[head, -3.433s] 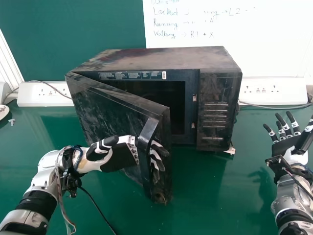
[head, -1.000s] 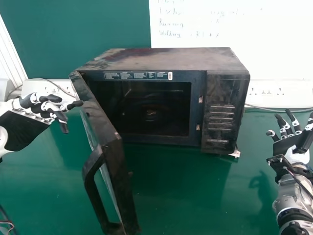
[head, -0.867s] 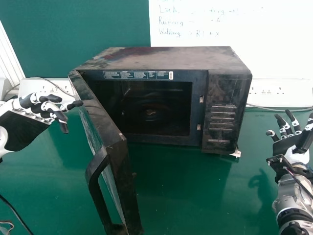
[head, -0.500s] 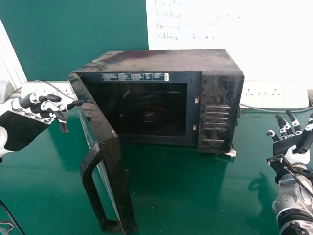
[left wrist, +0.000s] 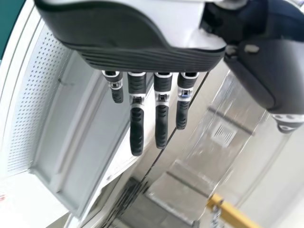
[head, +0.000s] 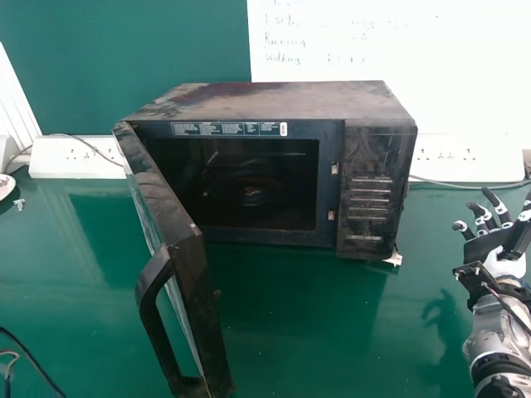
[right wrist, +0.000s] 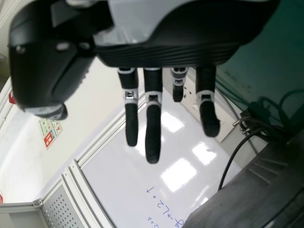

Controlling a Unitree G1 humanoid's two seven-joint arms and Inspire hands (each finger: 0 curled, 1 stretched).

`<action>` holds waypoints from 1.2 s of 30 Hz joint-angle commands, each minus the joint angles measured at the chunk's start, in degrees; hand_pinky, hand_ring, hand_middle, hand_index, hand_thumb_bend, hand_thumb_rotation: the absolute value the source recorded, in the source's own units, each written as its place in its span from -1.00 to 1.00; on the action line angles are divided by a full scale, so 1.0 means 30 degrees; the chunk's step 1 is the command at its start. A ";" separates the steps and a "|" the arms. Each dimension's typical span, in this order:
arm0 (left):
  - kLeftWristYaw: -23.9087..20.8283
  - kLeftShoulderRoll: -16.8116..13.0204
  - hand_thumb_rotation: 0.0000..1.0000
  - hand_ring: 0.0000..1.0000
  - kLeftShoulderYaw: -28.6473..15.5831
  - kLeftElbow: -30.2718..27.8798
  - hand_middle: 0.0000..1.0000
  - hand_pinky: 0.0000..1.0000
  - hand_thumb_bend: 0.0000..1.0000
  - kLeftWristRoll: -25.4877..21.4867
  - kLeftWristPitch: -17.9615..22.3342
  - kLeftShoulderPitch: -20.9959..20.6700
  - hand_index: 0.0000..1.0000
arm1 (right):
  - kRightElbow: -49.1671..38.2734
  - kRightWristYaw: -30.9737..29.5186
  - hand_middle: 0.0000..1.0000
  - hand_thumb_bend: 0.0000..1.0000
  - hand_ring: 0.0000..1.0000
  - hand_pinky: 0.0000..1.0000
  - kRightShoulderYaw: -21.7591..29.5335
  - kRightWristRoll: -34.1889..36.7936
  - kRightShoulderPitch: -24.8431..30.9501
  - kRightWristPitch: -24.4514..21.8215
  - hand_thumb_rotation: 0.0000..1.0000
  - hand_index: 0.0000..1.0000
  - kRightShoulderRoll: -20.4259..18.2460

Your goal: Open the door of oven

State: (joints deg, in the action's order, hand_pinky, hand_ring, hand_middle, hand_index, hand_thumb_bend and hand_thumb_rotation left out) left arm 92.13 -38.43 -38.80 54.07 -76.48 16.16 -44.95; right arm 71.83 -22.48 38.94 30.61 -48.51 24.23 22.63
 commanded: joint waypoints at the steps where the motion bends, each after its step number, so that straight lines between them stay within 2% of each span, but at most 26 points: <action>1: 0.0124 0.0646 0.35 -0.49 -0.1167 0.0424 -0.25 -0.57 0.57 0.0208 -0.0250 -0.0796 0.12 | -0.0011 -0.0001 0.39 0.92 0.06 -0.13 0.0074 0.0074 -0.0094 -0.0081 0.89 0.69 0.0051; 6: -0.0298 0.1552 0.65 -0.47 -0.3142 0.0872 -0.14 -0.57 0.61 0.0764 0.0256 -0.1550 0.11 | -0.0002 0.0014 0.37 0.92 0.08 -0.13 0.0075 0.0071 -0.0087 -0.0056 0.89 0.69 0.0054; 11: -0.2252 0.2232 0.51 -0.53 -0.4397 0.0397 -0.24 -0.63 0.60 0.1309 0.0731 -0.1749 0.01 | -0.0029 -0.0009 0.40 0.91 0.08 -0.11 0.0018 0.0013 -0.0056 0.0013 0.91 0.71 0.0036; 17: -0.3190 0.2617 0.49 -0.52 -0.5173 -0.0066 -0.21 -0.64 0.62 0.1670 0.0266 -0.1796 -0.02 | -0.0031 0.0059 0.40 0.91 0.08 -0.10 0.0041 0.0033 -0.0070 0.0004 0.89 0.70 0.0021; 21: -0.3441 0.2728 0.47 -0.51 -0.5358 -0.0153 -0.21 -0.63 0.63 0.1798 -0.0213 -0.1873 -0.04 | -0.0001 0.0093 0.39 0.94 0.08 -0.12 0.0001 -0.0017 -0.0081 -0.0011 0.89 0.69 0.0047; 28: -0.3885 0.3159 0.28 -0.54 -0.5544 -0.0363 -0.30 -0.66 0.65 0.1923 -0.1138 -0.2060 -0.08 | 0.0050 0.0094 0.41 0.94 0.10 -0.10 0.0042 0.0018 -0.0071 -0.0095 0.88 0.69 0.0067; 36: -0.3882 0.3773 0.27 -0.55 -0.5877 -0.0194 -0.24 -0.69 0.62 0.2091 -0.0911 -0.2490 -0.09 | -0.0009 0.0108 0.43 0.94 0.11 -0.10 0.0031 0.0038 -0.0075 -0.0097 0.88 0.71 -0.0010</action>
State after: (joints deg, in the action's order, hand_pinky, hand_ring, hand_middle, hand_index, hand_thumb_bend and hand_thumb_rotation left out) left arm 80.39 -27.44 -55.83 53.66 -70.82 13.28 -51.29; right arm 71.84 -22.23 38.97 30.67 -48.51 24.15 22.63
